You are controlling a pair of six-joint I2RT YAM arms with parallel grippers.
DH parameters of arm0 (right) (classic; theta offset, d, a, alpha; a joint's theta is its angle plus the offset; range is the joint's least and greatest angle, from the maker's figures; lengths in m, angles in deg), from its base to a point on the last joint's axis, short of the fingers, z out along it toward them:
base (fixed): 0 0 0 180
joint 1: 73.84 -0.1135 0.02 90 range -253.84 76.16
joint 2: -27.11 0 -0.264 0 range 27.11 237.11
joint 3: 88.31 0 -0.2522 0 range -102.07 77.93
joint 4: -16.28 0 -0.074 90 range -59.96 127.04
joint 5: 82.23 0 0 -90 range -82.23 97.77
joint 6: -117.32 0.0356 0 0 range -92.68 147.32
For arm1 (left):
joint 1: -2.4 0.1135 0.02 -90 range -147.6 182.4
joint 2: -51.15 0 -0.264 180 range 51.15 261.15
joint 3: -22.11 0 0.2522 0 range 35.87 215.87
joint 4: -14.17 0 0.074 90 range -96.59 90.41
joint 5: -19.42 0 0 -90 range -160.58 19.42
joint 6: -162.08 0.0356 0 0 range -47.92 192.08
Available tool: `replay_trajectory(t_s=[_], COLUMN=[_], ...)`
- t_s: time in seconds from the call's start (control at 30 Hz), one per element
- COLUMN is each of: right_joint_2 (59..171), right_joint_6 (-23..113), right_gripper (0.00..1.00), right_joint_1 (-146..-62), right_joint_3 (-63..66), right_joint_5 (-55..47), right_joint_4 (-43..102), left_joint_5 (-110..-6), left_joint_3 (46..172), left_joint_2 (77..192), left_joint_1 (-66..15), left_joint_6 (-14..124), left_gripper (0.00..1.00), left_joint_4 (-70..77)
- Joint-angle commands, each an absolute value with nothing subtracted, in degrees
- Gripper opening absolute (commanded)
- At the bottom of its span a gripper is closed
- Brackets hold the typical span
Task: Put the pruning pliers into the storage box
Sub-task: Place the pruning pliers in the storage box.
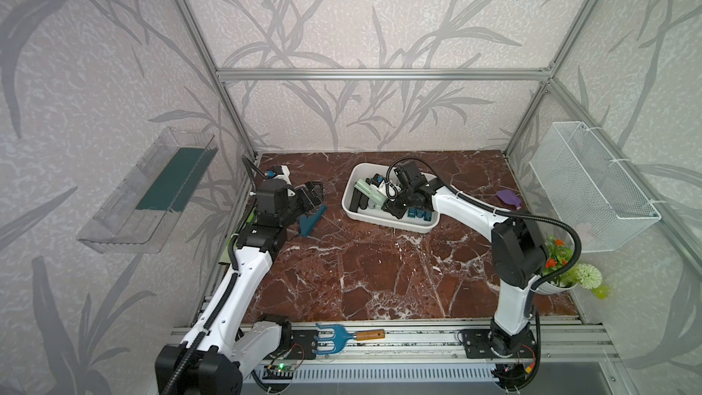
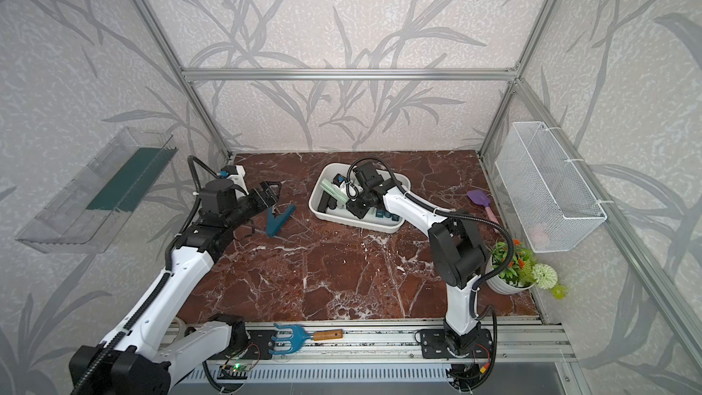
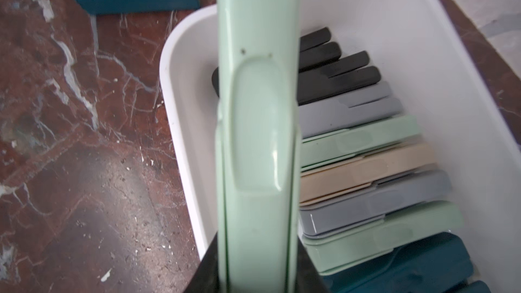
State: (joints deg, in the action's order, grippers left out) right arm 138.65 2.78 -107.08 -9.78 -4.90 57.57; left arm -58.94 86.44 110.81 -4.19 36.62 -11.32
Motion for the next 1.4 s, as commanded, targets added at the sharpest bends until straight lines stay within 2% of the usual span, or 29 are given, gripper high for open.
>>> replay_trajectory(t_s=[0.0,0.13,0.33,0.93,1.37], right_joint_2=[142.08,148.85,155.48,160.17,160.89], right_joint_6=[-7.46,-11.75,-14.96,-12.82,-12.01], right_gripper=[0.04,0.04,0.03,0.03,0.09], right_joint_1=[-105.91,-105.87,-106.21,-111.22,-111.33], right_joint_3=[-15.10,-25.44,-33.42,-34.46,-33.52], right_joint_5=[-6.95,-6.76,-5.21,-3.58,-1.21], right_joint_4=[67.26,78.16,84.93,82.25,82.85], left_joint_5=[-58.85,-57.89,-57.74,-58.03,-57.42], left_joint_3=[86.50,86.65,87.29,87.24,87.30], left_joint_2=[110.68,111.42,111.62,111.38,111.62], left_joint_1=[-3.51,-3.39,-3.09,-2.78,-2.52], left_joint_6=[38.31,38.76,39.89,40.71,40.44], left_gripper=[0.87,0.86,0.85,0.84,0.84], left_joint_4=[-13.48,-13.66,-15.14,-15.94,-15.65])
